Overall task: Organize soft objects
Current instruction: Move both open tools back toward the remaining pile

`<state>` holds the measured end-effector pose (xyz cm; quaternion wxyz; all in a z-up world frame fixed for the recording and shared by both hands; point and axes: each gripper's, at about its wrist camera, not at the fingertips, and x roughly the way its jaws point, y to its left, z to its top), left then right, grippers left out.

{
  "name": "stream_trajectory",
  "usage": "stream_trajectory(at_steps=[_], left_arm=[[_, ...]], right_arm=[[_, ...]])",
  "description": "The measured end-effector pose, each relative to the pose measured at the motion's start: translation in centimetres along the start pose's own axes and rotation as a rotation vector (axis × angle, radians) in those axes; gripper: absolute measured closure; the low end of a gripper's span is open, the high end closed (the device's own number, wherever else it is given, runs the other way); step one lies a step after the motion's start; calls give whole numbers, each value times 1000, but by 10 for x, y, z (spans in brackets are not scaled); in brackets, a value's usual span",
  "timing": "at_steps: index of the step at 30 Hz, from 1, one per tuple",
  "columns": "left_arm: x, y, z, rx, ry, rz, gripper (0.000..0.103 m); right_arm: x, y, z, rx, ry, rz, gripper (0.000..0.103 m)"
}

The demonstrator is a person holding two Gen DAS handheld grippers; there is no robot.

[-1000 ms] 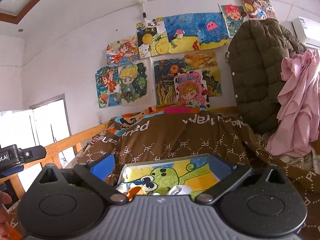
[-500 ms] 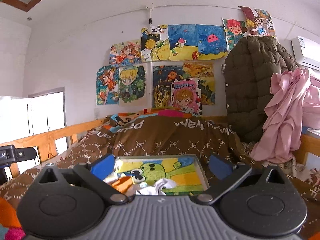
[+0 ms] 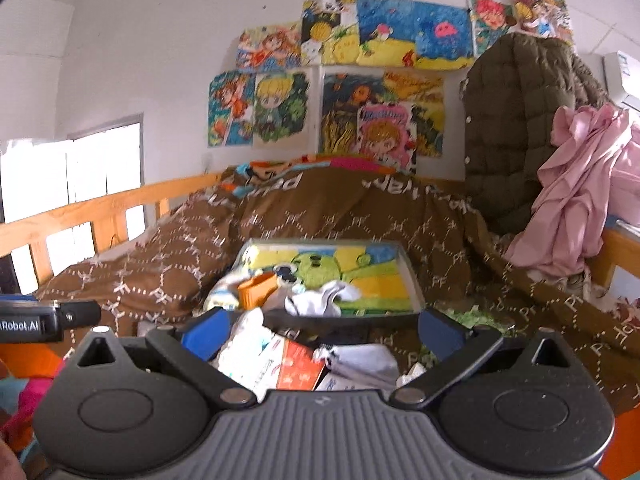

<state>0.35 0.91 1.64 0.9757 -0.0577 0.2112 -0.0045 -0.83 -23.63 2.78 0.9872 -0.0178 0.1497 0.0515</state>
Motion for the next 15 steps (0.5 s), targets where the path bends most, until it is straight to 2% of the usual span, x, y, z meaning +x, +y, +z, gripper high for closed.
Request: stream_trajectory(at_steps=[7,10,15], left_arm=[[16,4,-12,19,138,25,1],[22,3,-13,34,175,36,1],[28,9,-14,-10,235,34,1]], right_arm=[[24,18,-12,-85,129,32,0],[27,27,-16,-127,151,45,0],[31,31,-17,-137,159,55,0]])
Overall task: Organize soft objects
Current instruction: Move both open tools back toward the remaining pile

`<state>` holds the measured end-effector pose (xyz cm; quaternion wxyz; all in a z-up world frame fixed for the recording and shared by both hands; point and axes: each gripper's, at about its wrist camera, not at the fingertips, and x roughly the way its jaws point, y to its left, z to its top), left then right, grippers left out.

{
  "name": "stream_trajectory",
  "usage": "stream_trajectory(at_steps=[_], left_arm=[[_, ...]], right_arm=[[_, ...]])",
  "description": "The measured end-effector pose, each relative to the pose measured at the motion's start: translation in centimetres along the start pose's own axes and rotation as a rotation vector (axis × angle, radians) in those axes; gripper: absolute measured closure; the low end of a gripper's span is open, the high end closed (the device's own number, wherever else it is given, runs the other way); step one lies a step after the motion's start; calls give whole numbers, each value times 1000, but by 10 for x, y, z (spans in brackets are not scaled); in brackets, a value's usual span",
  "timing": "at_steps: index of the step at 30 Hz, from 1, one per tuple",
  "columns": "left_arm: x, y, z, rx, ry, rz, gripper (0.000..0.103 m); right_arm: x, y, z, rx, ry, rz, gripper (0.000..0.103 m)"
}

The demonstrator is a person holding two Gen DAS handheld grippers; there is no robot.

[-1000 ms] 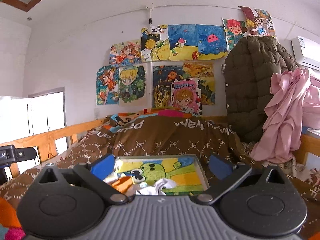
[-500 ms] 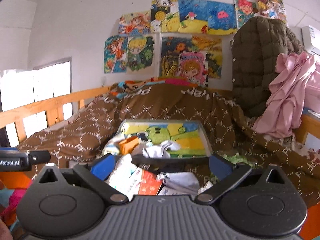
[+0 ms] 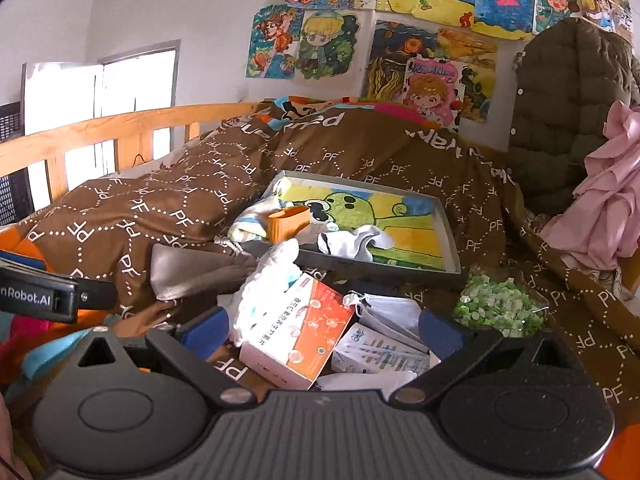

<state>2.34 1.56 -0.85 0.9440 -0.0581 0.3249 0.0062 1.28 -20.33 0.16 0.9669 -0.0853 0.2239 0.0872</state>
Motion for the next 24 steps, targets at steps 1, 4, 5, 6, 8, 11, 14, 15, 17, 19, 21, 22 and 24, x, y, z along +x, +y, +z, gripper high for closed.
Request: stream_trajectory(at_steps=[1,4,5,6,8,11,14,15,17,19,21,22,24], left_arm=[[1,1,1,-8,8,3,1],[8,4,4,-35,43,7,1],[11,4,6,-36,57,2,1],[14,4,8,-33,70,-3,1],[20,0,14,-1,92,-28,1],[24,-8,23,118,73,-76,1],[31,-15,32,247,54,-119,1],[34,-17,34,289,50,-133,1],[41,-18,38,355,48,-153,1],[49,-17,41,388,53,-171,1],[61,-13,43,394,73,-184,1],[66,-10,44,385,83,-189,1],[76,-3,45,359,105,-199,1]], right_arm=[[0,0,0,3,2,2,0],[2,-2,0,15,10,6,0],[2,-3,1,19,13,9,0],[3,-3,1,23,15,11,0],[5,-5,1,34,20,18,0],[8,-6,0,51,33,24,0],[14,-8,-1,71,48,28,0],[16,-8,-2,76,51,31,0],[19,-8,-2,81,57,37,0],[23,-7,-2,80,64,44,0],[27,-5,-3,66,67,64,0],[31,-3,-3,56,70,77,0],[39,0,-3,26,78,103,0]])
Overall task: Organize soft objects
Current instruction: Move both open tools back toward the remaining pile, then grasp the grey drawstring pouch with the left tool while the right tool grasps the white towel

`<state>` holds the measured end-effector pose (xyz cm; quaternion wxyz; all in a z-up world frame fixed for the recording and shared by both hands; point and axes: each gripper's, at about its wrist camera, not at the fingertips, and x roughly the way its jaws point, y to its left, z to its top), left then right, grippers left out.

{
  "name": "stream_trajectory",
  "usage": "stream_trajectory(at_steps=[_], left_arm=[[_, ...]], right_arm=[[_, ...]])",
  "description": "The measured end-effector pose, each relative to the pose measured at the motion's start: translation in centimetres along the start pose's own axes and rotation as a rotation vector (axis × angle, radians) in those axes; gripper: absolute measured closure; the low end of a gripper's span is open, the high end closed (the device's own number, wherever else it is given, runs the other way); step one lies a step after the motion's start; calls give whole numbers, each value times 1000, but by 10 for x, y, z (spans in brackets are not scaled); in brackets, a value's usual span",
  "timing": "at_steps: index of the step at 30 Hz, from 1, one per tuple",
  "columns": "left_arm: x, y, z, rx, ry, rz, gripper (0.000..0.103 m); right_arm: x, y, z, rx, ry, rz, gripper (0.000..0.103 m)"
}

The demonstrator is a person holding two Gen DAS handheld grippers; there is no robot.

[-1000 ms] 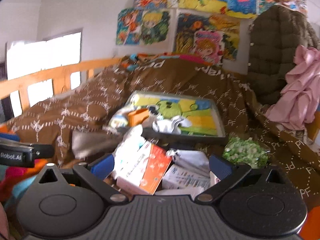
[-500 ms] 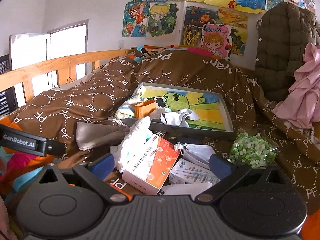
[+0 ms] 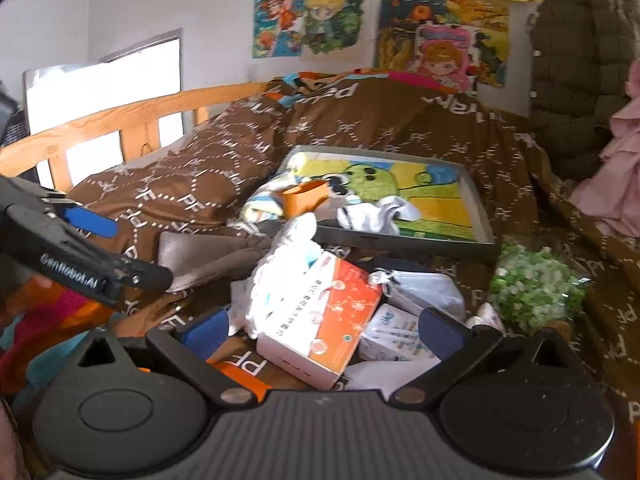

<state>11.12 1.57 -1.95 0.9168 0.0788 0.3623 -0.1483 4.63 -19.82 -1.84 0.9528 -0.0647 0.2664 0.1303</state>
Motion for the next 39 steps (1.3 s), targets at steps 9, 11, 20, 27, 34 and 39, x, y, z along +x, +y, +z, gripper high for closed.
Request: stream_trajectory(at_steps=[9,11,20,27,34,39], left_arm=[[43,29,1,-38,79,-31,1],[47,34,0,-76,89,-65,1],[69,32,0,-97,83,-125,1],[90,44,0,-182,92,-121,1],[96,45,2,-192,82,-106,1],[99,48,2,-198,66,-86,6]], right_arm=[[40,26,0,-227,-16,77,0],[49,28,-1,-239,-8,92,0],[83,27,-2,-216,21,75,0],[90,28,-3,-215,7,67,0],[99,35,-5,-250,-5,48,0],[100,36,-3,-241,-29,38,1]])
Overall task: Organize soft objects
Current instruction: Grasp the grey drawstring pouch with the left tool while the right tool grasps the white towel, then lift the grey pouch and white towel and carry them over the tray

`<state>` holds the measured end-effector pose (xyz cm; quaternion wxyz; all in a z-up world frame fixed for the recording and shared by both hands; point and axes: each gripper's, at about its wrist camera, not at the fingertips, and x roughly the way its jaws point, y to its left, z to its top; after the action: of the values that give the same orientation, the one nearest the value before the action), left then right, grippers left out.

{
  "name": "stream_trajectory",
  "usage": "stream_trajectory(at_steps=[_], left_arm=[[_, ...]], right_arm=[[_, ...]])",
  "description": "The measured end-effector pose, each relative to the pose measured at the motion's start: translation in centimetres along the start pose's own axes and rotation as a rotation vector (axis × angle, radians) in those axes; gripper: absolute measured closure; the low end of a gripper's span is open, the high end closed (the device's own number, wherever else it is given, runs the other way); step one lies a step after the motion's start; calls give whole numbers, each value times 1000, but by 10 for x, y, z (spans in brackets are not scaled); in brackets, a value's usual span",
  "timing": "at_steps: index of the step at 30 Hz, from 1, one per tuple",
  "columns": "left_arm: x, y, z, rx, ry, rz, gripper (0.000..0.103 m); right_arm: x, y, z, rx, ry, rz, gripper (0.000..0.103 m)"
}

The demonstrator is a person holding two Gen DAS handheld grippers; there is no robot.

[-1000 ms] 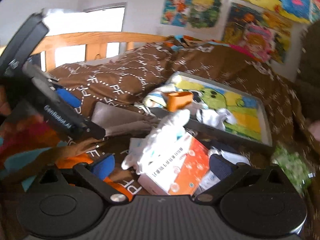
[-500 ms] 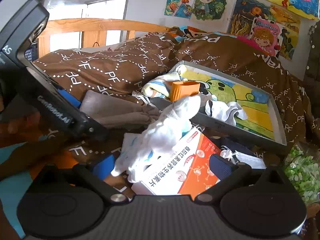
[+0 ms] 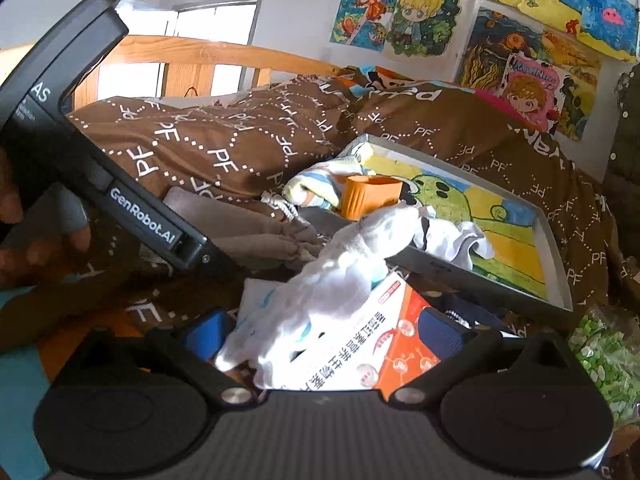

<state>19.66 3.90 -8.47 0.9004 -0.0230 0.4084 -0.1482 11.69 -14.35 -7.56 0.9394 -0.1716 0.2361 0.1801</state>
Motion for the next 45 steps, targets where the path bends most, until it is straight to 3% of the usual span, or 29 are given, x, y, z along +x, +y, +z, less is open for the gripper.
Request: stream_trajectory(at_steps=[8,13,17,22,33,45], left_arm=[[-2,10,5,-78,-41,-3,23],[-3,17,8,-135,-45,0,47],[-3,18,7,-140,-45,5,58],[-8,11,9,-133,-46,6,72],[-28,-11,6,-116,-50,-35,80],[-58,-17,10,-176,-149,-53,81]], right_arm=[[6,-1,2,25,3,21,17],[8,-2,-1,37,17,28,21],[7,-4,0,58,22,28,24],[7,-6,1,72,25,38,38],[2,-4,7,59,10,33,81],[-18,0,20,-66,-113,-132,86]])
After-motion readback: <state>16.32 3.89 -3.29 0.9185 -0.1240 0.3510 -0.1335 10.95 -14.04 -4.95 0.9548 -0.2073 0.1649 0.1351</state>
